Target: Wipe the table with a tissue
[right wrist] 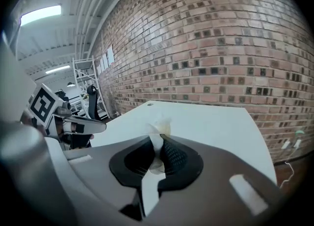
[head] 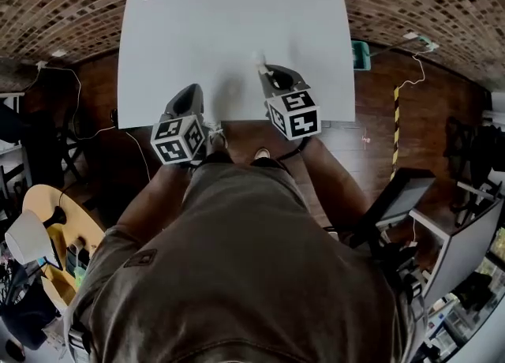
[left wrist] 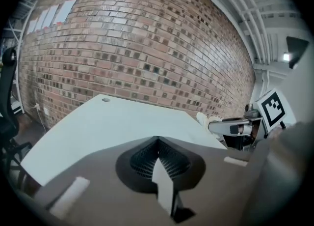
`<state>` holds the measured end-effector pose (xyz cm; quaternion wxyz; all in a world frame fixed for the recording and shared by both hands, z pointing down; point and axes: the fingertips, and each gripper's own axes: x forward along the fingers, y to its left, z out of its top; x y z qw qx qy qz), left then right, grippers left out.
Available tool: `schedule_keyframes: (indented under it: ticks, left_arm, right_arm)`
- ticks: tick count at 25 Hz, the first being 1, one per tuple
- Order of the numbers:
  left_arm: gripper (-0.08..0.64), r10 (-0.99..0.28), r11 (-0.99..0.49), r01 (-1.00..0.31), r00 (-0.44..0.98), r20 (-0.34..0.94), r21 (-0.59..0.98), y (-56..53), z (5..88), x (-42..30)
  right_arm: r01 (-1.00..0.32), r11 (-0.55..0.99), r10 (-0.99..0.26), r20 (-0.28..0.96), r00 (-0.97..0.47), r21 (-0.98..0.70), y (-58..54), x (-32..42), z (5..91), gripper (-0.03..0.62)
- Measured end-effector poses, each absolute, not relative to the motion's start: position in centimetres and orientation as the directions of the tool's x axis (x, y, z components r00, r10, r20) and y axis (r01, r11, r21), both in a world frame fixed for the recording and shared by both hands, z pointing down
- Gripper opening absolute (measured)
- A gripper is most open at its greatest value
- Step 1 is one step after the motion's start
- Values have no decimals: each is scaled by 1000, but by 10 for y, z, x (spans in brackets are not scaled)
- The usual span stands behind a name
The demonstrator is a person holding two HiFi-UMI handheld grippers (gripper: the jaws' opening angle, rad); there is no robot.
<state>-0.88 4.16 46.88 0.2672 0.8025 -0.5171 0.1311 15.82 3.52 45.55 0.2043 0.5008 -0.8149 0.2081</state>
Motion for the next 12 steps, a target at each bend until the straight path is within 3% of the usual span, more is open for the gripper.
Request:
schedule_keyframes:
  ticks: [12]
  left_arm:
    - [2, -807, -332, -902, 422, 413, 274, 127, 438, 21]
  right_arm:
    - [-912, 380, -799, 441, -408, -154, 148, 209, 413, 38]
